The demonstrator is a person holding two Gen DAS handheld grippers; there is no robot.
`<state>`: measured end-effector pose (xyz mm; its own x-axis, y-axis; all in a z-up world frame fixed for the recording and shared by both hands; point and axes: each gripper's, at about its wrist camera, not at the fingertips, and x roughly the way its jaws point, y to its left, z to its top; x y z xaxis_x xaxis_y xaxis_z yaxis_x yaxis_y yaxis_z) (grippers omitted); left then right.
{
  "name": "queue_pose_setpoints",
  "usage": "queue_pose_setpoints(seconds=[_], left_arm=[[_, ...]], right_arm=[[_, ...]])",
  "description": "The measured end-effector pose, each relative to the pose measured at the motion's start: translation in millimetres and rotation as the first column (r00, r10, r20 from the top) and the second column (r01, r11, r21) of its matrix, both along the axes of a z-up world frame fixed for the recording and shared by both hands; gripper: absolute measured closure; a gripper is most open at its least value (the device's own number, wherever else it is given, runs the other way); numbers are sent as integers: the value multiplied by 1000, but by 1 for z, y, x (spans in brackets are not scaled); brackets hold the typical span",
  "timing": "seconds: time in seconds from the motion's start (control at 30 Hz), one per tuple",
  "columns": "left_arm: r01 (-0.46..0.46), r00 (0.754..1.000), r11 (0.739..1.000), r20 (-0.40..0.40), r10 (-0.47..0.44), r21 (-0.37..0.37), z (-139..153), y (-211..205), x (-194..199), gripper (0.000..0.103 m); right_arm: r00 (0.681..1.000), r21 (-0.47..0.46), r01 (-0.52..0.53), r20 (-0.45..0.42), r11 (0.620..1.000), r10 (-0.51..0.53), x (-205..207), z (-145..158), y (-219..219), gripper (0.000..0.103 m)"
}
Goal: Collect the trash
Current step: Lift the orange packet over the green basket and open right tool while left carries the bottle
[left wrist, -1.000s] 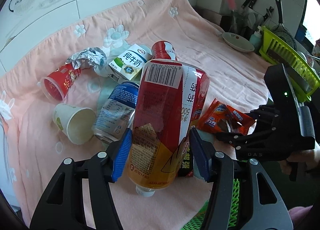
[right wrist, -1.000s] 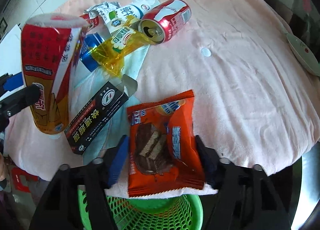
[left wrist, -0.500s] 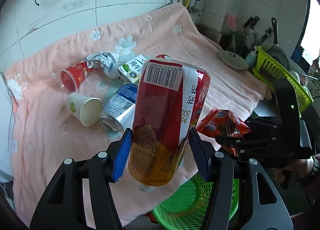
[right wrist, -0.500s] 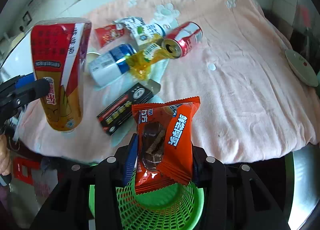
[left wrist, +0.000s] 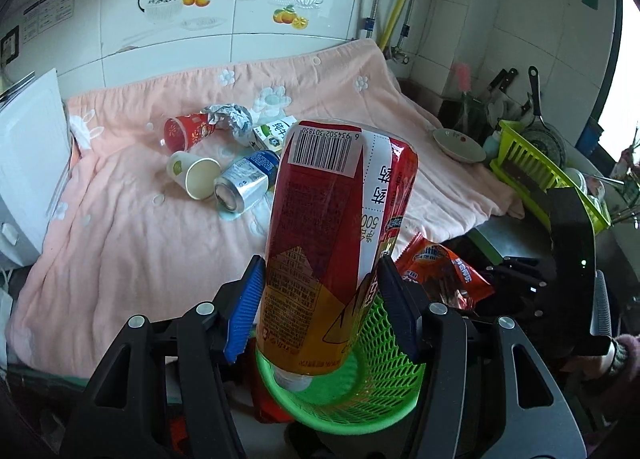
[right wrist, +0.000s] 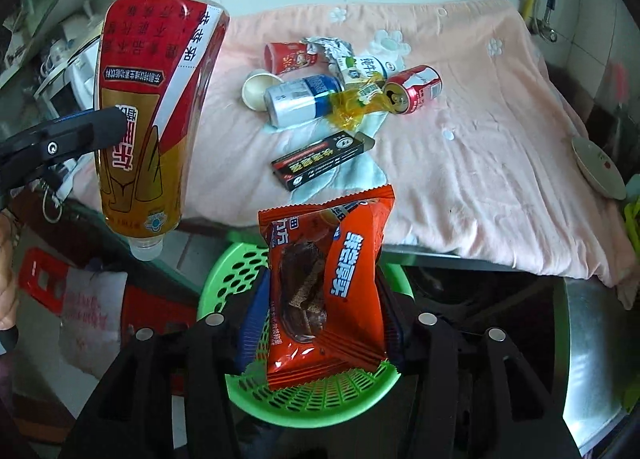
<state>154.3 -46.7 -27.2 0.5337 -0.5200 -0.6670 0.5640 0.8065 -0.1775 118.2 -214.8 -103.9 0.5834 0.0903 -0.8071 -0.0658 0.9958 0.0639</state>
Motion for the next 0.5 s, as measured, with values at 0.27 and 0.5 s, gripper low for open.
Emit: queue_pose_setpoints(seconds=[0.27,0.5], left_arm=[[-51,998,998,-26,50,-48,-2,19,-34,46],[-60,997,996,-44,57,-63,-8,20,-44,46]], right_arm=[[1000,-9,-10,12,1000,10,-20,-2,6,32],[999,6,-9,41,1000,9,-31,6,6,20]])
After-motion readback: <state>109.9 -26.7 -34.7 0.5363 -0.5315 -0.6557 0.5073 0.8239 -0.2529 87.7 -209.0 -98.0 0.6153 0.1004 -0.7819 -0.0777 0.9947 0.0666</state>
